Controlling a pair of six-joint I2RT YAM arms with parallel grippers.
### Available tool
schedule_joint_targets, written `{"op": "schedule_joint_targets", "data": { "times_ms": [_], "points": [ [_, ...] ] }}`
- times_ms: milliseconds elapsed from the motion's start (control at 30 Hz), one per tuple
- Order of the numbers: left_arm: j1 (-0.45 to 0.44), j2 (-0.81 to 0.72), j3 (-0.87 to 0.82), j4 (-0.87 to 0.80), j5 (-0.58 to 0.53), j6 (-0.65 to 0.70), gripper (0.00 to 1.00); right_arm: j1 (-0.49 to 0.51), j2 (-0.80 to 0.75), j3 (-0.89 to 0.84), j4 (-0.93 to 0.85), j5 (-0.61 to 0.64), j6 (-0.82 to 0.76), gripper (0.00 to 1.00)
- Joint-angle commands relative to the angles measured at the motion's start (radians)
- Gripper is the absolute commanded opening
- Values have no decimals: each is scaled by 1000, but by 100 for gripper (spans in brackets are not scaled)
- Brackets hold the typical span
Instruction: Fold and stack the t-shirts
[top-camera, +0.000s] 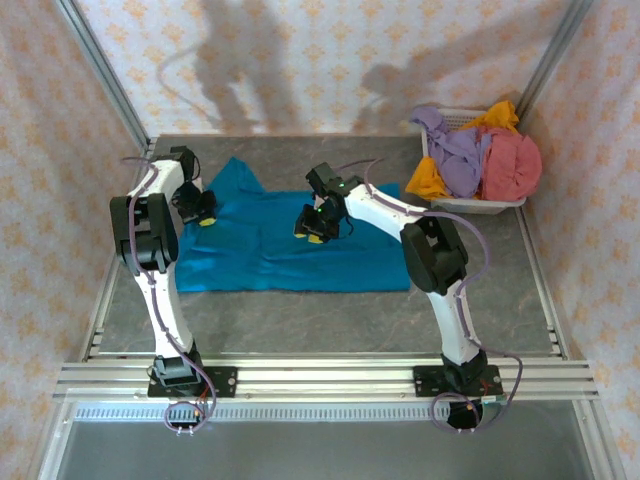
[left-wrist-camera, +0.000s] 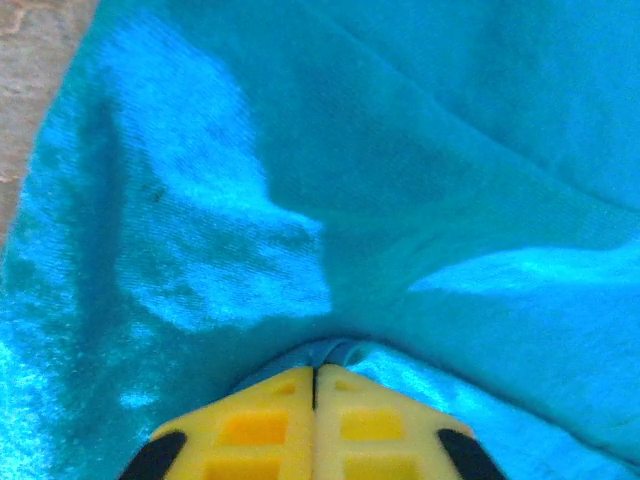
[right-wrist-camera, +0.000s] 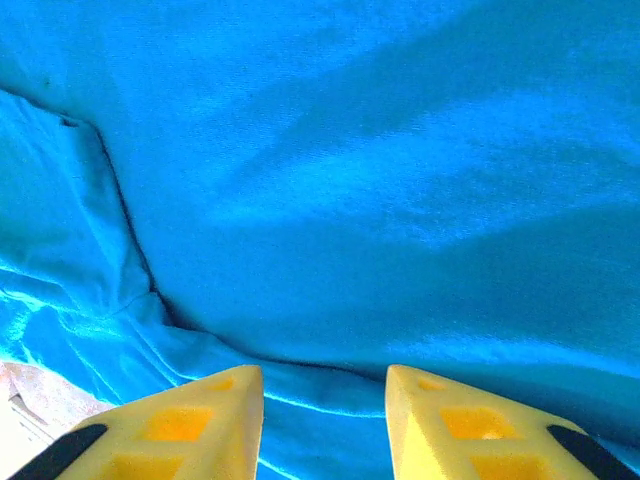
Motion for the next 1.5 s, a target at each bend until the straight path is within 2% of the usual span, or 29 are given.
{"op": "schedule_joint_targets", "data": {
  "times_ms": [0, 600, 833, 1100, 1200, 1267, 1467],
  "points": [
    [-4, -8, 7, -15, -16, -1, 0, -4, -59, -11, 6, 4, -3, 37],
    [-4, -57, 86, -19, 6, -35, 0, -6, -89, -72, 35, 3, 3, 37],
    [-11, -78, 62, 45, 29, -33, 0, -10, -101, -90, 37, 4, 0, 37],
    [-16, -31, 98, 41, 48, -40, 0, -13, -110, -98, 42, 3, 1, 37],
    [-21, -28, 102, 49, 38, -44, 0, -8, -94, -102, 111, -25, 38, 37],
    [-22, -27, 101, 57, 36, -45, 0, 4, -55, -80, 169, -52, 71, 37],
    [-21, -18, 102, 73, 77, -30, 0, 41, 81, 101, 168, -56, 103, 37]
  ]
}}
